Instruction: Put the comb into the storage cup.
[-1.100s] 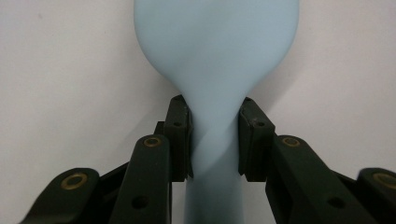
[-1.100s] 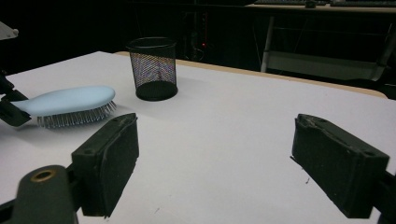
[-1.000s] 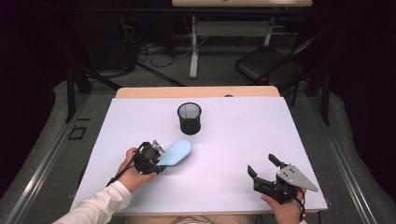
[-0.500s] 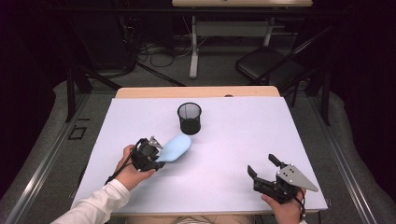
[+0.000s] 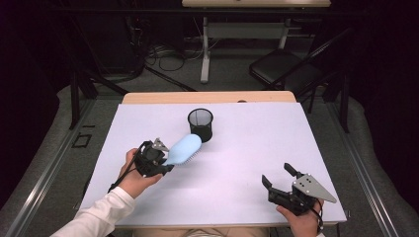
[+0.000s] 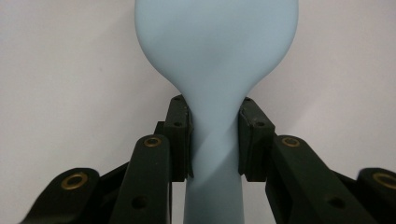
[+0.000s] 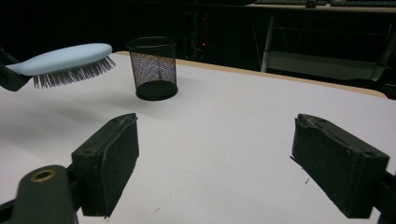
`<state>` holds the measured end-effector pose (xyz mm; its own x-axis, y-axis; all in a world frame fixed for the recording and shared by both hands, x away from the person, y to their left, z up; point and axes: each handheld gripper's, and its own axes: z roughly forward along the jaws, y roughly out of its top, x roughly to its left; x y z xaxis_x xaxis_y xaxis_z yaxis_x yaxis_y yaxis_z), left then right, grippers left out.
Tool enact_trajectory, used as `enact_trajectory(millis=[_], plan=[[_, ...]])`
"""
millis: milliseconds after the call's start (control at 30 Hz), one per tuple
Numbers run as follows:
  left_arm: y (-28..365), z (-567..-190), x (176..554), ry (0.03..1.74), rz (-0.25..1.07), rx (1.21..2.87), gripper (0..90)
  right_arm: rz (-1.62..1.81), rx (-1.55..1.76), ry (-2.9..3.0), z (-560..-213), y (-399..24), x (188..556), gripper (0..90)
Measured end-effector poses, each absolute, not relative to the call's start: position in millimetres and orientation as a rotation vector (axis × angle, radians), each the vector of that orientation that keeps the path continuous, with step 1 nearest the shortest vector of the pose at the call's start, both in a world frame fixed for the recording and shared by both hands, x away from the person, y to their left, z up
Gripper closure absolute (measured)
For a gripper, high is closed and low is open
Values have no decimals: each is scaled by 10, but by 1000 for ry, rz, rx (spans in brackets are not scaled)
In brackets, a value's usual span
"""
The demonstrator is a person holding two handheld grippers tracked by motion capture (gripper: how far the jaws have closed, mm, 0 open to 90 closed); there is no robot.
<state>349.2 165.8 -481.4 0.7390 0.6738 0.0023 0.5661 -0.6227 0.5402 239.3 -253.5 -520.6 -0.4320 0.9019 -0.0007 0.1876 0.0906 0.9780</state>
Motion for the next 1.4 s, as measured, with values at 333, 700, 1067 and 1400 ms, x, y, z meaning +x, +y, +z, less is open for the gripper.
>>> enact_trajectory(millis=[333,700,1067,1400], plan=[[1687,-4669,3502,933,313,2365,695,1388,1080,1716,-5205,-2536,2392,145],[1717,-4479,3539,920,364,2296,695,1389,1080,1717,-5206,-2535,2393,145],[1747,-4334,3587,915,401,2238,695,1389,1082,1716,-5205,-2539,2392,145],[1755,-4312,3656,923,419,2200,695,1389,1081,1717,-5205,-2537,2393,145]])
